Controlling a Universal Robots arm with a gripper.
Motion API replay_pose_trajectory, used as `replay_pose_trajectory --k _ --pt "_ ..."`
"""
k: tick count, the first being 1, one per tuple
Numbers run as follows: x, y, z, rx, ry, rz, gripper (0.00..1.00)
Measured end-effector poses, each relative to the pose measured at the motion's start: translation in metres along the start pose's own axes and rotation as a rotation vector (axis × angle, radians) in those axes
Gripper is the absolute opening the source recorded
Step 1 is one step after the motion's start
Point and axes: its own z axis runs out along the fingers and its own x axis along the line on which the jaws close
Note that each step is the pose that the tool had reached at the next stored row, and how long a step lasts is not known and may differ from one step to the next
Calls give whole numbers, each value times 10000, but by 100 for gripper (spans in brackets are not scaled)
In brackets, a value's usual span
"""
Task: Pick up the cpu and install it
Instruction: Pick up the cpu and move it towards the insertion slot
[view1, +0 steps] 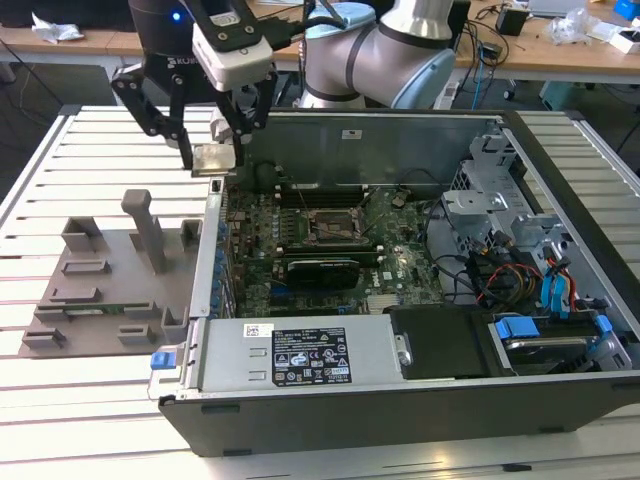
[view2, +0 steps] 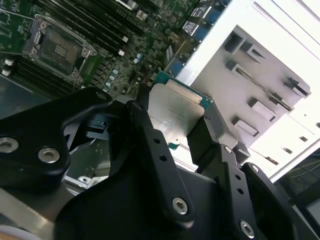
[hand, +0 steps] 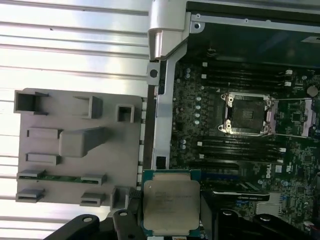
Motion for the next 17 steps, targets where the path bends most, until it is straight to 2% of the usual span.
replay_pose_trajectory --k 6,9,12,13,17 --pt "-170 -5 5 1 1 0 55" --pt "-277 -8 8 0 0 -1 55" --pt "-347 -10 10 1 0 -1 55" --pt "-399 -11 12 0 0 -3 55" --pt "-516 -15 15 1 1 -2 55"
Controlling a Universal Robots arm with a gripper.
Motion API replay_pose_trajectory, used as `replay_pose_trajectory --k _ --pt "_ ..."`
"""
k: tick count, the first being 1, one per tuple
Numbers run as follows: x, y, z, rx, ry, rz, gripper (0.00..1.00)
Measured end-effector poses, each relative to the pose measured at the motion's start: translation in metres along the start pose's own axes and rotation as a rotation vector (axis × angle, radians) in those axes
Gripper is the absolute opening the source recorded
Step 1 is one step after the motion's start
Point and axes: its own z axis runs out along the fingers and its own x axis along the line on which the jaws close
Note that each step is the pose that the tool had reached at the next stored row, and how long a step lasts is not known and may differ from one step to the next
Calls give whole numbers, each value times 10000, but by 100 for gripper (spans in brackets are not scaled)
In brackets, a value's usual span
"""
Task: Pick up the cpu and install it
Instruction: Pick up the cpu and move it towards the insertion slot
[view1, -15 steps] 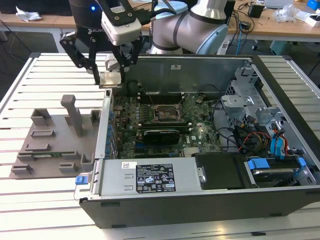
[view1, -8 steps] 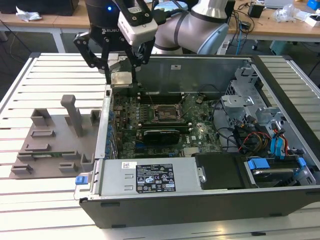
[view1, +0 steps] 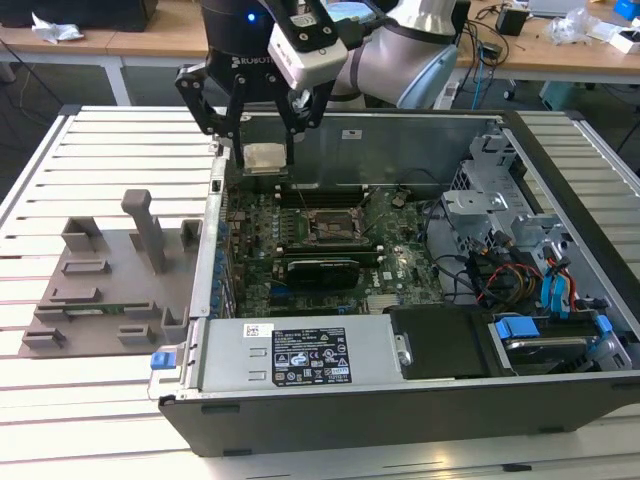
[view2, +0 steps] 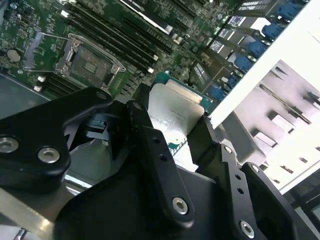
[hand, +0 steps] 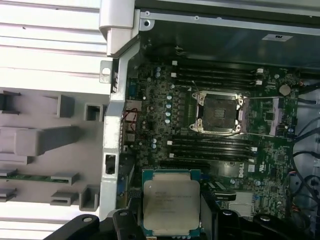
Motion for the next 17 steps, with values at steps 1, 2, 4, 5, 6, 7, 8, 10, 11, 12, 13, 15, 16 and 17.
replay_pose_trajectory --k 1,2,4,5,6,7,8,10,11,12,13,15,16,17 --pt "-21 -1 1 0 -1 -1 55" --pt "-57 -2 2 0 0 -1 55" --pt "-99 -4 3 -1 -1 0 55" --pt "-142 -6 5 0 -1 1 55" --pt "-170 -7 5 0 -1 0 55" --pt "-188 -8 6 0 -1 -1 55" --pt "-209 -9 7 0 -1 -1 55" --pt "-253 -11 8 -1 -1 1 55" --pt "-274 -12 8 0 -1 1 55" --pt "-298 -13 9 0 -1 0 55" --pt "-316 -14 10 0 -1 0 55" --pt "-389 -16 12 0 -1 1 55" --pt "-413 -17 12 0 -1 1 55" --pt "-441 -18 13 0 0 1 55"
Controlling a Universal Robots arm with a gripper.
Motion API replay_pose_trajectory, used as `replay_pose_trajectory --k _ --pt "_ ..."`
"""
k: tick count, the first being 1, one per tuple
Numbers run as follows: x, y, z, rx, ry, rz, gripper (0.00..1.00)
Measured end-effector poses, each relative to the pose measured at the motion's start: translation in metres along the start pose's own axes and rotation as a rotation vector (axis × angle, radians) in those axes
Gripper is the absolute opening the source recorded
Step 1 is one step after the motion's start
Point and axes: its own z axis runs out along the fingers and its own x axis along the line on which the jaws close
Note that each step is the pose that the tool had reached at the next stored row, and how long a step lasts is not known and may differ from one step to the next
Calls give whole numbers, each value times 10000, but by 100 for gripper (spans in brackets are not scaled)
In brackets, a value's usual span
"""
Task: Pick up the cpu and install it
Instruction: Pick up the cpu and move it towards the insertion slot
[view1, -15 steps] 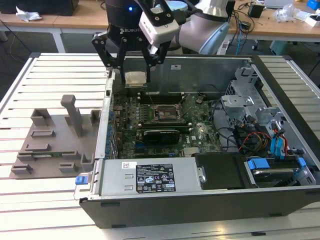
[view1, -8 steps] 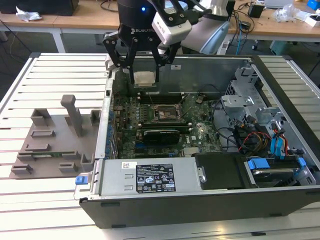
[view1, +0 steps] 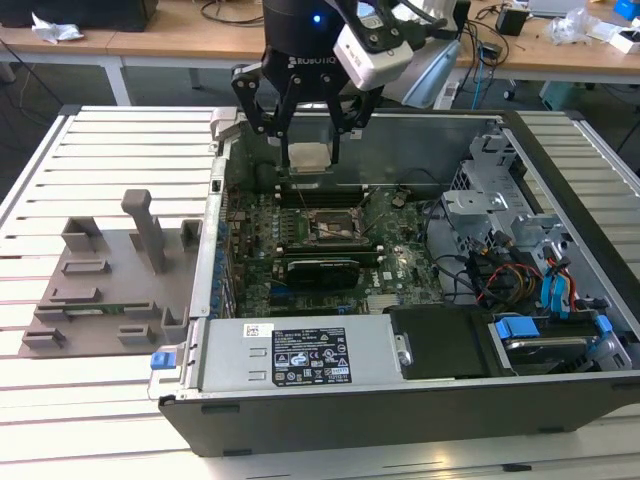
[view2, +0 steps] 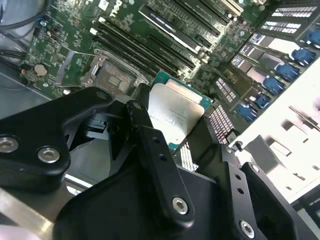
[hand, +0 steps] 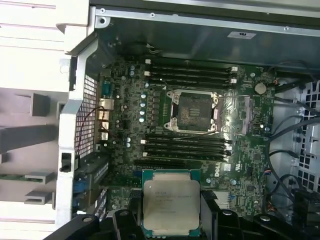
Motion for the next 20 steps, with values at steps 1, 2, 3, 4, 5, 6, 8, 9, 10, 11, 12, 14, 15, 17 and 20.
replay_pose_trajectory --k 1,2,3,4,5,6,8,9,10,11,12,14,15,17,20 --pt "-45 -2 1 0 0 -2 55" --pt "-79 -3 2 1 0 0 55" --pt "-98 -4 3 1 0 0 55" --pt "-121 -5 3 0 -1 0 55" --pt "-157 -6 5 0 -1 -1 55" --pt "-189 -7 6 0 0 -2 55" --pt "-234 -7 7 0 -1 0 55" --pt "-256 -6 8 0 -1 0 55" --pt "-278 -4 9 -1 -1 0 55" --pt "-299 -1 9 0 0 -1 55" --pt "-321 4 10 0 0 -2 55" --pt "-358 21 13 0 -1 -1 55" --pt "-375 37 15 0 -1 -1 55" --pt "-386 64 23 1 0 0 55" --pt "-405 143 58 -1 -1 -1 55"
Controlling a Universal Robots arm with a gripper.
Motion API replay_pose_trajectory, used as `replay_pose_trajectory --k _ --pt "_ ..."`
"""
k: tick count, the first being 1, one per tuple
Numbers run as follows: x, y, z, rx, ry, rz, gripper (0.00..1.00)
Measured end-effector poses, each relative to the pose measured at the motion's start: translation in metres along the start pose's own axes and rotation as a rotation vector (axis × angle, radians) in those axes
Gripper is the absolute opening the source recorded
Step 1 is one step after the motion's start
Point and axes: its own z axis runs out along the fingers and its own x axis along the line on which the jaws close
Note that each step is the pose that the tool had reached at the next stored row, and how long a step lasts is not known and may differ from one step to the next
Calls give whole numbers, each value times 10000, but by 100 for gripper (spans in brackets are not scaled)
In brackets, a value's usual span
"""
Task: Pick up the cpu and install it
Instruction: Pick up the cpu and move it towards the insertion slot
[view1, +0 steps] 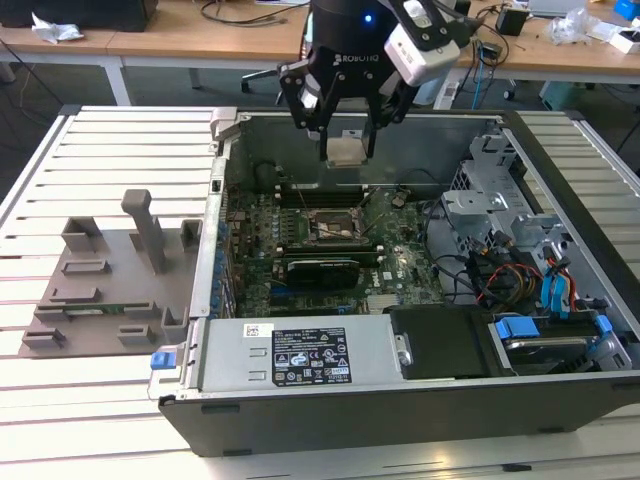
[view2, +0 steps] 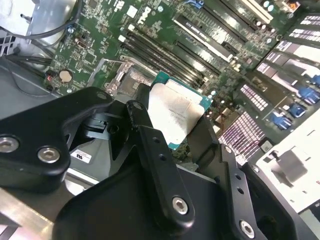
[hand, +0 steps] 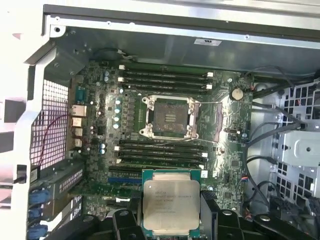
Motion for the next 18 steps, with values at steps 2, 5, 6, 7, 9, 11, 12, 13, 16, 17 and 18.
replay_pose_trajectory --k 2,5,6,7,9,11,12,13,16,17,18 --pt "-10 42 18 3 1 0 55" --pt "-36 88 89 1 0 -1 55" --pt "-40 98 107 2 1 1 55" --pt "-48 115 142 1 0 0 55" --pt "-71 145 237 2 0 -1 55" --pt "-91 155 302 0 0 0 55" --pt "-104 157 335 2 1 0 55" --pt "-118 159 358 3 6 1 55" --pt "-174 166 455 0 27 -1 55" --pt "-192 168 493 1 30 -2 55" --pt "-208 170 528 -1 31 -1 55"
